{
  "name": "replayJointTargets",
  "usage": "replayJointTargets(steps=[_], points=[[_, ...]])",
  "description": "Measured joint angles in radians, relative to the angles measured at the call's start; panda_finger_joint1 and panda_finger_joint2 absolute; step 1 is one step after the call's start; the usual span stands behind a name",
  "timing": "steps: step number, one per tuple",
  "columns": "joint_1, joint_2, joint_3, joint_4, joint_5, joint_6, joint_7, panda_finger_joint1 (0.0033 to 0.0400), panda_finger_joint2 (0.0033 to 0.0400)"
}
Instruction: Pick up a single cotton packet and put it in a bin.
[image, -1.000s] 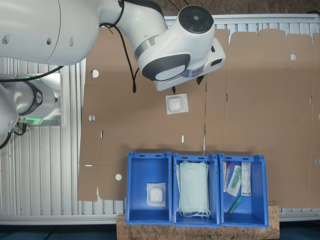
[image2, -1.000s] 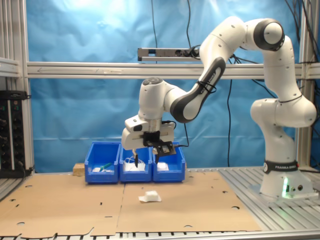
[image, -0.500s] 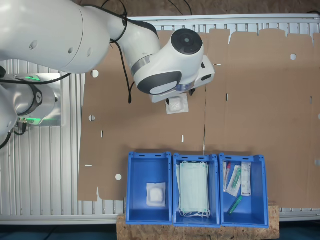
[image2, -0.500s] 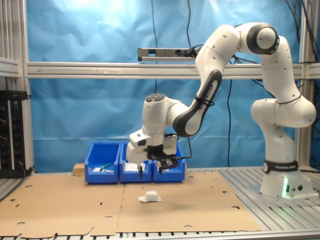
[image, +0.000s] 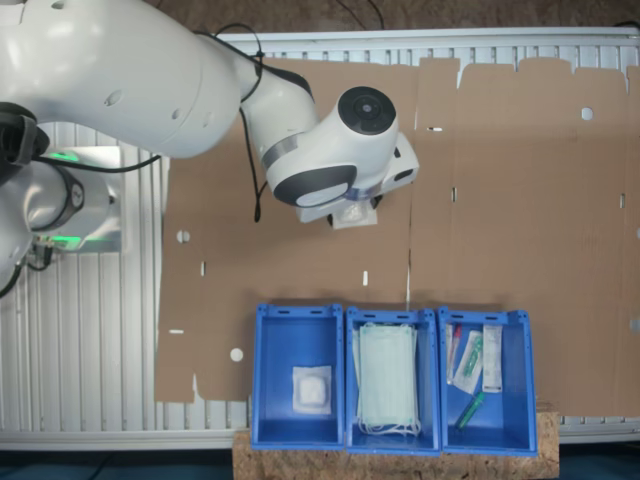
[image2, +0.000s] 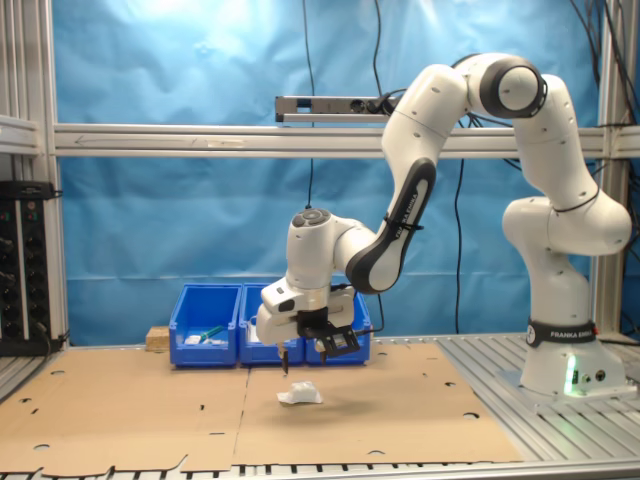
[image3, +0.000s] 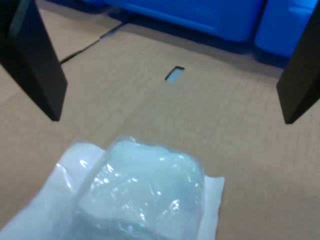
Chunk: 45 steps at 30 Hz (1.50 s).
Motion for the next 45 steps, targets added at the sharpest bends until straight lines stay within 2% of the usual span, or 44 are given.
replayJointTargets(steps=[9,23,32,45], points=[[-0.048,0.035,0.047,0.0,0.005,0.023,-0.014,0.04,0.04],[-0.138,0.053,0.156,0.005,0.023,0.041,-0.029,0.04,0.04],[-0.169,0.083,0.193,0.035,0.031,0.046,-0.033,0.04,0.04],[-0.205,0.13,0.211,0.086,0.034,0.055,-0.035,0.04,0.04]])
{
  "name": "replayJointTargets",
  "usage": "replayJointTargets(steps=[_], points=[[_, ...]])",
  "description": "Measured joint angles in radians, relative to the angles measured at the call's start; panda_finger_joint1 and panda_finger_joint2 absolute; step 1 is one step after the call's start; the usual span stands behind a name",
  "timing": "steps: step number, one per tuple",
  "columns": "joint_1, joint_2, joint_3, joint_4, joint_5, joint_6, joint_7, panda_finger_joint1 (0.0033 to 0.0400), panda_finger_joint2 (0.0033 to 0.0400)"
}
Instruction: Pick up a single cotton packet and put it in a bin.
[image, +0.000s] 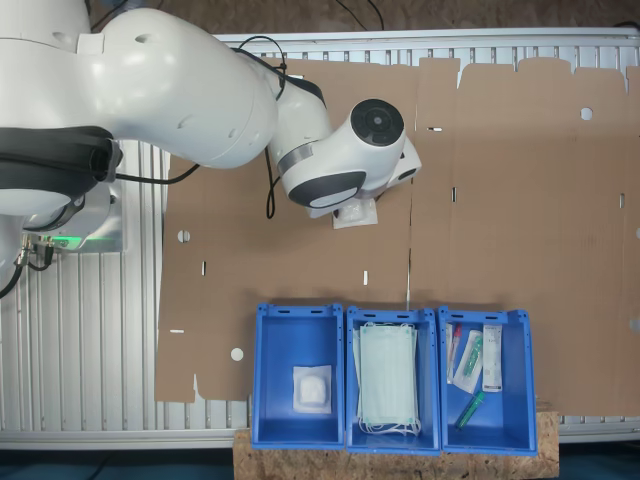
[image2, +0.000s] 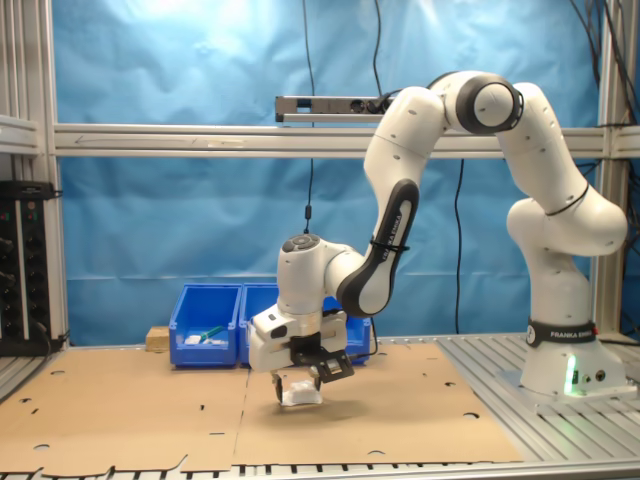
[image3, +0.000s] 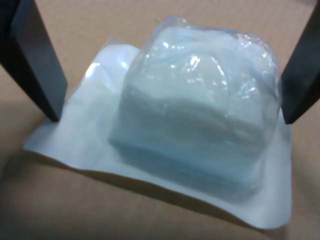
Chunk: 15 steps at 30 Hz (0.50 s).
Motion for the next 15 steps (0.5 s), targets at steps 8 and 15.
replayJointTargets(steps=[8,15], points=[[-0.015,0.004,0.001,0.006,0.001,0.001,0.0,0.04,0.04],[-0.02,0.006,0.001,0.006,0.001,0.001,0.0,0.04,0.04]])
